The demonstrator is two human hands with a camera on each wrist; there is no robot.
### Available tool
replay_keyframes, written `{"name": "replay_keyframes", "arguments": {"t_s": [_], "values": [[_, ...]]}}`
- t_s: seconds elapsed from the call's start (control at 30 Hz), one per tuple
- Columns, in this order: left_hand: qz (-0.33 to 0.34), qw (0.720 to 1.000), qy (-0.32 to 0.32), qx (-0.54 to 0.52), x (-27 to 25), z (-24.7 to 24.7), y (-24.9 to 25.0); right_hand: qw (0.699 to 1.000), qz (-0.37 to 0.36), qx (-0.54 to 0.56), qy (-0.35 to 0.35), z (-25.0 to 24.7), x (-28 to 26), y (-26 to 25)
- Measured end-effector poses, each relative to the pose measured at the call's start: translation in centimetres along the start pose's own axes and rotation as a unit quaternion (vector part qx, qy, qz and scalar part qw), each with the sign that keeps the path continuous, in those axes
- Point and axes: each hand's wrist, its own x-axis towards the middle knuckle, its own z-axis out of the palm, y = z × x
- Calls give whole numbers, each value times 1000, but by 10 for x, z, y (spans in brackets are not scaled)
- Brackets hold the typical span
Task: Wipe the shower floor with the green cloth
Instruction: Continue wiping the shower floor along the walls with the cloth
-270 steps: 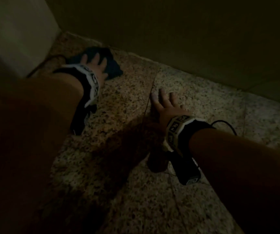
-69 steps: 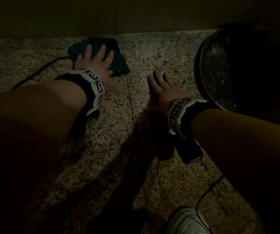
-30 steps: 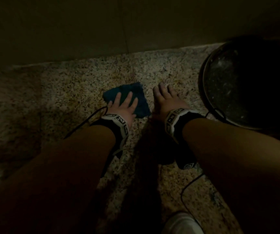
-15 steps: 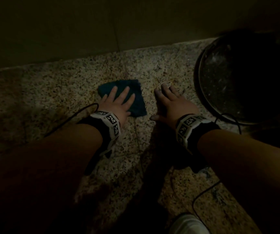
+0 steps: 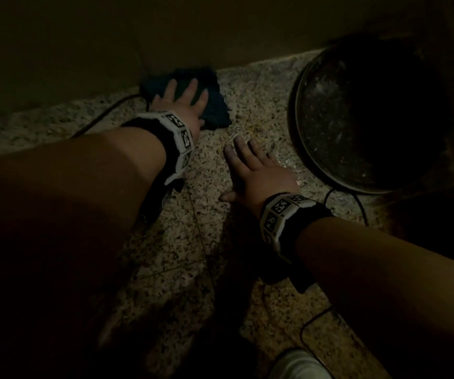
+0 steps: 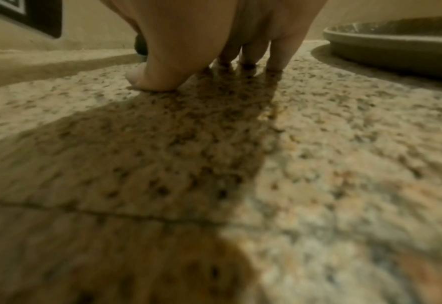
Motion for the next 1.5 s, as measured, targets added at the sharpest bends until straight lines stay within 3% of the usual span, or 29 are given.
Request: {"name": "replay_keyframes", "arguments": {"t_s": [0.3, 0.5, 0.77, 1.2, 1.5], "values": [[-12, 998, -41, 42, -54, 48, 16, 1000, 1, 2, 11, -6, -3, -1], [2, 997, -61, 38, -84, 83, 24, 996, 68, 44, 26, -2, -7, 22], [5, 999, -40, 35, -70, 72, 23, 998, 48, 35, 13, -2, -11, 29], [6, 1000, -2, 26, 30, -19, 52, 997, 26, 67, 18, 6, -7, 31], [29, 998, 8, 57, 8, -1, 49, 996, 25, 80, 20, 5, -10, 32]]}}
